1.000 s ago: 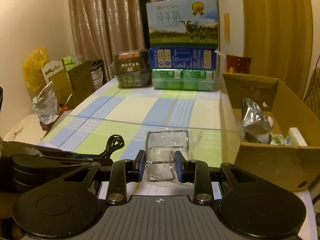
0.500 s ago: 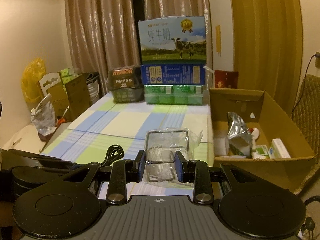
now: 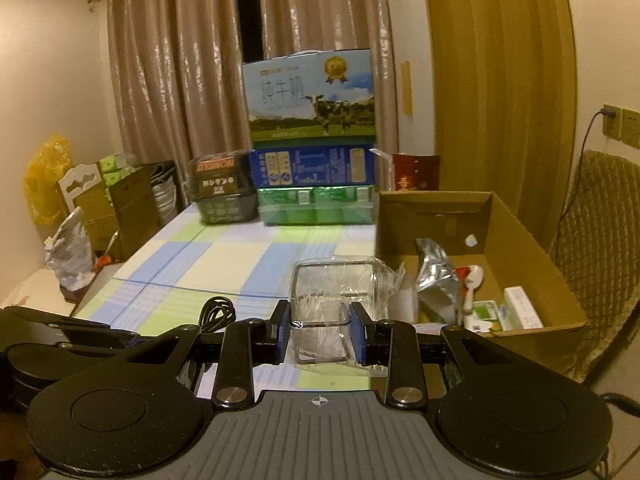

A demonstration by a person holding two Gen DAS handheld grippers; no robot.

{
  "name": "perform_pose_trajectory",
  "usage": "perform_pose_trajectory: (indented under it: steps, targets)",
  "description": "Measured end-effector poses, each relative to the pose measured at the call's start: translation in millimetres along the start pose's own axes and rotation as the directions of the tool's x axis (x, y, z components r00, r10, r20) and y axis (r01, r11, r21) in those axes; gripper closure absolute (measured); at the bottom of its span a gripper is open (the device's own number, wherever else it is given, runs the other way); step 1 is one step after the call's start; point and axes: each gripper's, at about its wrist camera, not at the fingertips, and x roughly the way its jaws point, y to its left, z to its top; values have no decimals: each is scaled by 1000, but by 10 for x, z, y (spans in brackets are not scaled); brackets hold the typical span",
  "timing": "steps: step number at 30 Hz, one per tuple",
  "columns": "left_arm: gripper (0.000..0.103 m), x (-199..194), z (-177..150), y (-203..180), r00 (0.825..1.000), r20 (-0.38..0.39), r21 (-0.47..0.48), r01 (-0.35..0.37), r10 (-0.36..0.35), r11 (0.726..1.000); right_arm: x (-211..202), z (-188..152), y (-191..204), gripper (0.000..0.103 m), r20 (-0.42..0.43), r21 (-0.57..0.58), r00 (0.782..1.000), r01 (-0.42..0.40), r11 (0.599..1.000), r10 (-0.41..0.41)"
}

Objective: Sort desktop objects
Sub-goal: 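Lower the black cable and clear wire holder into the cardboard box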

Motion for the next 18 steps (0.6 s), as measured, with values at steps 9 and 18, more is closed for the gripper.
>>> perform_pose_trajectory:
  steps: [9, 18]
  targets:
    - [91, 63, 112, -279, 999, 9, 38, 52, -52, 998, -125, 62, -291, 75, 15, 21, 997, 80, 997, -81]
    - [91, 167, 231, -623, 994, 11, 83, 105, -106, 991, -216, 58, -597, 75, 19, 56, 989, 145, 988, -146]
